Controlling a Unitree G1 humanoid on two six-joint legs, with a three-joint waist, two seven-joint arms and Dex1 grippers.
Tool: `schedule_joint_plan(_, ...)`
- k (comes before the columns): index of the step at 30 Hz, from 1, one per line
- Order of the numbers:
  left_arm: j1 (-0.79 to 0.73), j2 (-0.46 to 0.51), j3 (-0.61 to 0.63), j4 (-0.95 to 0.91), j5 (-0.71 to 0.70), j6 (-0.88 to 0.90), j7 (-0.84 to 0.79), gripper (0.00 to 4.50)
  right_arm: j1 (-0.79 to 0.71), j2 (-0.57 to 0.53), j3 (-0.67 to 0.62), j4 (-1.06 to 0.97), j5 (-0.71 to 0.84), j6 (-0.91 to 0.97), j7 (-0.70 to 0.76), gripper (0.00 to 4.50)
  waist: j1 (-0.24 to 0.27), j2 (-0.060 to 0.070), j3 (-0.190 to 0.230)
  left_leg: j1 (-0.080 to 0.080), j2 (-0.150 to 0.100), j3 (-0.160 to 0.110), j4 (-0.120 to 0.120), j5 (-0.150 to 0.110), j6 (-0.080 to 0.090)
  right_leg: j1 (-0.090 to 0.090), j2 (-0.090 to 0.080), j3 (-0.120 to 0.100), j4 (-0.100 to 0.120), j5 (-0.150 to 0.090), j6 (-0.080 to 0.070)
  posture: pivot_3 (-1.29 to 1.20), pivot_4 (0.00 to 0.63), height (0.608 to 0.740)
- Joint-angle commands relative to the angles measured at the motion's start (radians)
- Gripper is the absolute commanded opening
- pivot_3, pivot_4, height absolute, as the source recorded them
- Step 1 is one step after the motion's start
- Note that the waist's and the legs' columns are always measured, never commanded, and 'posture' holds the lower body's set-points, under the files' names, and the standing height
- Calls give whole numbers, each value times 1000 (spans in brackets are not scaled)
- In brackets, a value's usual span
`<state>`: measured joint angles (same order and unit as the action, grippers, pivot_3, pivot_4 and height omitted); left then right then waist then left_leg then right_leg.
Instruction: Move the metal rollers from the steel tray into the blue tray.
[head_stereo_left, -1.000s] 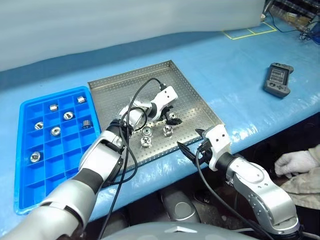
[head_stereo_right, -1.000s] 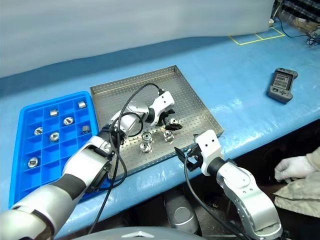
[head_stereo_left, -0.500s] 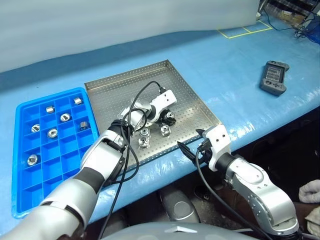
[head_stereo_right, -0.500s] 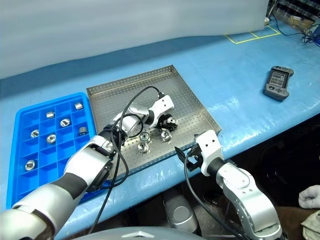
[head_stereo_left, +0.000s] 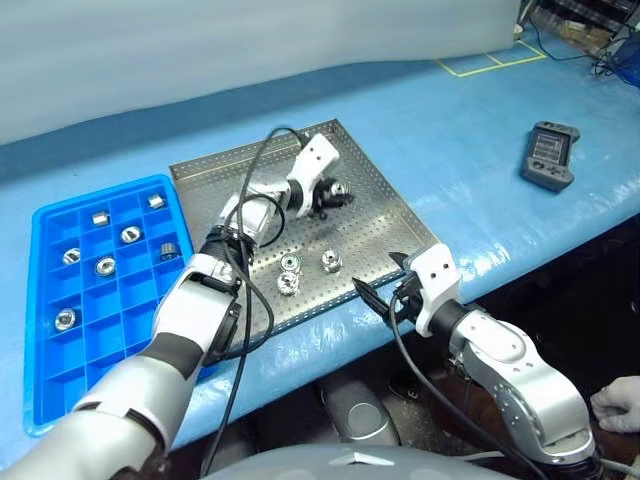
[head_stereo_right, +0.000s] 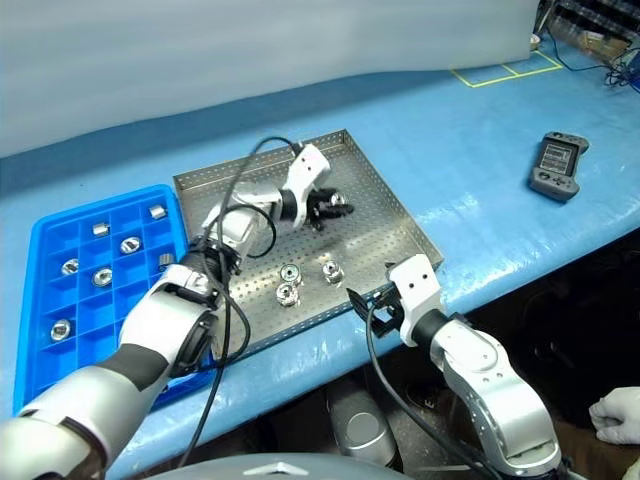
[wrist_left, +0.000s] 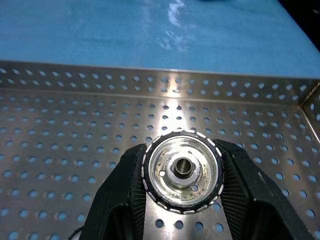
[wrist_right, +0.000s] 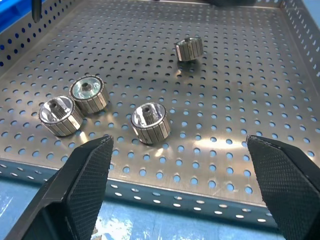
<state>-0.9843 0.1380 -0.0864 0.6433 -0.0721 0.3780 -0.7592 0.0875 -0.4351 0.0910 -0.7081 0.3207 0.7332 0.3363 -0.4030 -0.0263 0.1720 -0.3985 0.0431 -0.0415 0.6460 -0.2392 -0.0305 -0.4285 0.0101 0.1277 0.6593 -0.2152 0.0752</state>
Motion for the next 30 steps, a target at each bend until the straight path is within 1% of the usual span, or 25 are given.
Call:
schedule_joint_plan(1, 94, 52, 90, -295, -54, 69, 87, 1700, -44, 5, 19, 5, 8, -1, 19, 4500, 5, 0, 0, 1, 0, 0, 0, 0, 0, 0, 0, 0, 0, 0, 0, -287, 150, 740)
schedule_joint_plan(4, 214, 106, 153, -553, -62, 145, 173, 1700, -81, 10, 45, 26, 10, -1, 35, 4500, 22, 1, 0, 2, 1, 0, 0, 0, 0, 0, 0, 0, 1, 0, 0, -245, 150, 740)
schedule_joint_plan(7, 333, 163, 214, -774, -68, 233, 247, 1700, -111, 13, 70, 44, 14, 1, 53, 4500, 55, 1, 1, 2, 1, 0, 1, 0, 0, 0, 0, 0, 2, 0, 0, -210, 150, 740)
schedule_joint_plan(12, 529, 260, 299, -1038, -25, 353, 359, 1700, -157, 13, 111, 80, 17, 0, 95, 4500, 124, 1, 0, 1, 0, -1, 1, 0, 0, 0, 0, 0, 1, 0, 0, -134, 150, 740)
schedule_joint_plan(15, 646, 274, 358, -1161, -18, 421, 420, 1700, -190, 16, 140, 106, 18, -4, 126, 4500, 167, 1, 0, 0, 0, -1, 2, 0, 0, 0, 0, -2, 0, 0, 0, -97, 150, 740)
schedule_joint_plan(19, 786, 254, 411, -1276, -25, 489, 471, 1700, -236, 23, 187, 136, 7, -22, 161, 4500, 222, 0, 0, -1, 0, -3, 3, 0, 0, 0, 0, -4, 0, 0, 0, -59, 150, 740)
schedule_joint_plan(24, 962, 207, 450, -1381, -39, 551, 510, 1700, -294, 39, 234, 177, -3, -50, 204, 4500, 259, 0, 0, -1, 0, -3, 5, 0, 0, 0, 0, -4, 1, 0, -1, -31, 150, 740)
schedule_joint_plan(30, 1101, 167, 453, -1395, -52, 549, 525, 1700, -337, 54, 289, 209, -16, -81, 251, 4500, 292, 0, 0, 0, 0, -3, 6, 0, 0, 1, -1, -5, 1, 0, -2, -10, 150, 740)
